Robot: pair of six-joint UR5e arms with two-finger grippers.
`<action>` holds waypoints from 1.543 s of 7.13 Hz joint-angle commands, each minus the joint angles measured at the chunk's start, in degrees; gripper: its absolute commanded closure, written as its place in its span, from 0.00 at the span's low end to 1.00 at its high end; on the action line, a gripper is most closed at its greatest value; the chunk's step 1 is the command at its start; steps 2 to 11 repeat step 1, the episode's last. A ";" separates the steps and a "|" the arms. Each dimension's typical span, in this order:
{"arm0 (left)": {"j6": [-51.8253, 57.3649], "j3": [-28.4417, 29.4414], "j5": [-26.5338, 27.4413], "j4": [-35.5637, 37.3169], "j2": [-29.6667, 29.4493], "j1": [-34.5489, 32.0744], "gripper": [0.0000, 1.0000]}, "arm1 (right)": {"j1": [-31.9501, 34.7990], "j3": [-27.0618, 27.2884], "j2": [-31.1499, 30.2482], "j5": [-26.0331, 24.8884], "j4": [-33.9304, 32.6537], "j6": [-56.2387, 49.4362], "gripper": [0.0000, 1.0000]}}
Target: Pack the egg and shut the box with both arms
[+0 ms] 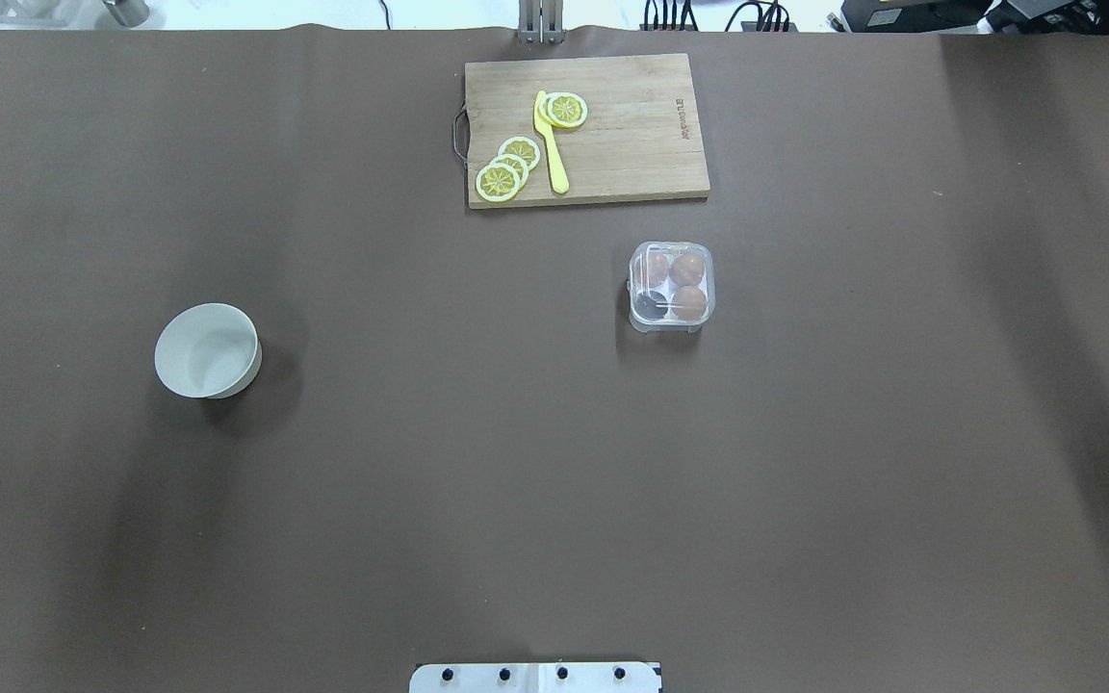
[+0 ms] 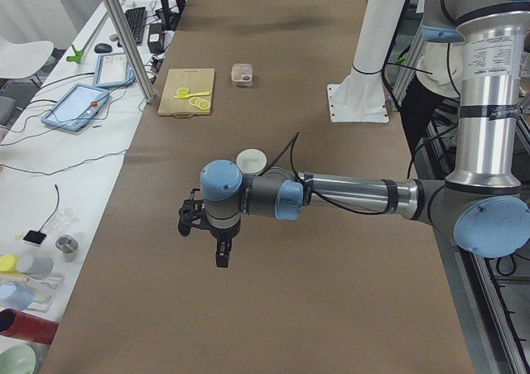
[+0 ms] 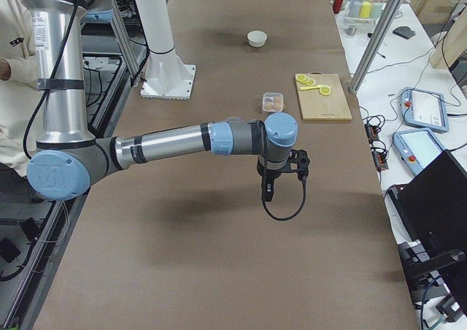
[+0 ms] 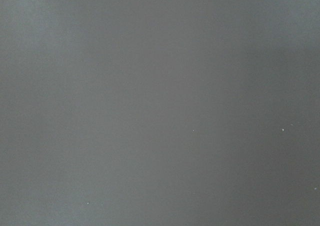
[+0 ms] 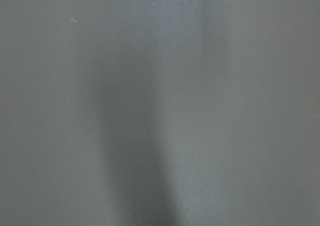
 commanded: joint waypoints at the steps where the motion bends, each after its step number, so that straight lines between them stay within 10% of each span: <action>1: 0.07 0.03 0.00 -0.07 0.00 0.00 0.02 | 0.00 0.04 0.00 0.03 -0.01 0.00 0.00; 11: 0.07 0.03 0.00 -0.07 0.00 0.00 0.02 | 0.00 0.04 0.00 0.03 -0.01 0.00 0.00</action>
